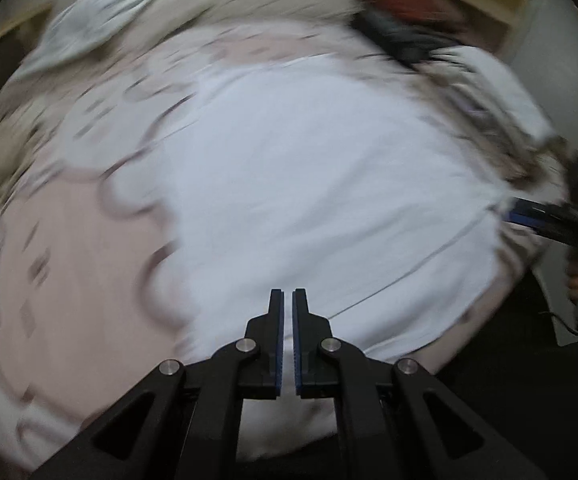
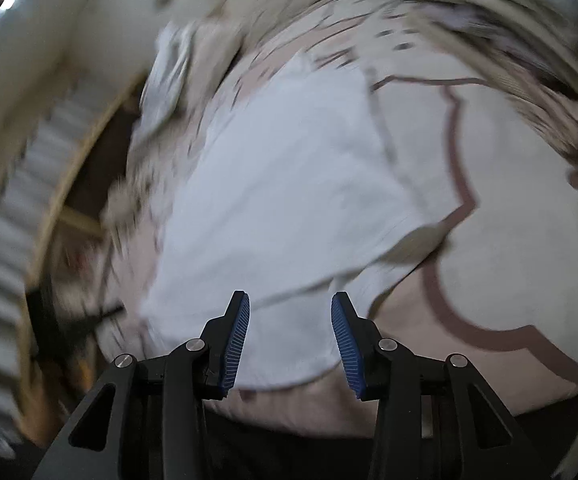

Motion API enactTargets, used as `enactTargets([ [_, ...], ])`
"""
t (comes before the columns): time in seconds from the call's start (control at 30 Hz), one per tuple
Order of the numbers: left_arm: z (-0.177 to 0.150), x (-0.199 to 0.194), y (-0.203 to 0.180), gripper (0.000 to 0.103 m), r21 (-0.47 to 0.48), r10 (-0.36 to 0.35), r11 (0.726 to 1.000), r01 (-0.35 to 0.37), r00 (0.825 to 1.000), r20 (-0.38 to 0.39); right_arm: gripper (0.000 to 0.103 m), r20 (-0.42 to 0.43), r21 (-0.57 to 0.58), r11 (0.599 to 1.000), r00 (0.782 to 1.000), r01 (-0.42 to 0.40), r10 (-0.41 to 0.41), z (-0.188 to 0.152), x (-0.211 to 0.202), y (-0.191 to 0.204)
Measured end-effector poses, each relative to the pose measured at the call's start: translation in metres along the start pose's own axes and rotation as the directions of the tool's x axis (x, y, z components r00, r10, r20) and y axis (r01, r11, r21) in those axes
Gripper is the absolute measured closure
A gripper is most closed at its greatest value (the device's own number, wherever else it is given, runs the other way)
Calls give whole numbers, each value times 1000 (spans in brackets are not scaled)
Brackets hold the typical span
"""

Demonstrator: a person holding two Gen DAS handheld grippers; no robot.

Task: Fold clothes

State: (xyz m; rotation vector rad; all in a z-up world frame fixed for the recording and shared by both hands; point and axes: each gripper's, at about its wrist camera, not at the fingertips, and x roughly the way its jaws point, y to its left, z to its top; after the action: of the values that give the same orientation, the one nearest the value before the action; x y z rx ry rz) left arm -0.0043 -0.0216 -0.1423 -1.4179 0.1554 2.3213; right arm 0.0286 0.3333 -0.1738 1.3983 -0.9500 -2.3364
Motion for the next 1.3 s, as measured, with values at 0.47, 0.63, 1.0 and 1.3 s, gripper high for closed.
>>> enactTargets([
  [0.47, 8, 91, -133, 49, 442, -2, 896, -34, 997, 81, 67, 141, 263, 962, 989, -71, 35, 7, 6, -47],
  [0.63, 4, 100, -134, 60, 440, 34, 895, -67, 996, 82, 95, 133, 278, 958, 990, -75, 39, 12, 13, -45],
  [1.0, 23, 87, -104, 101, 265, 4, 964, -15, 999, 44, 99, 151, 258, 962, 987, -90, 52, 16, -6, -29],
  [1.3, -5, 85, -92, 102, 353, 49, 935, -38, 999, -24, 99, -10, 177, 982, 998, 66, -65, -3, 13, -25],
])
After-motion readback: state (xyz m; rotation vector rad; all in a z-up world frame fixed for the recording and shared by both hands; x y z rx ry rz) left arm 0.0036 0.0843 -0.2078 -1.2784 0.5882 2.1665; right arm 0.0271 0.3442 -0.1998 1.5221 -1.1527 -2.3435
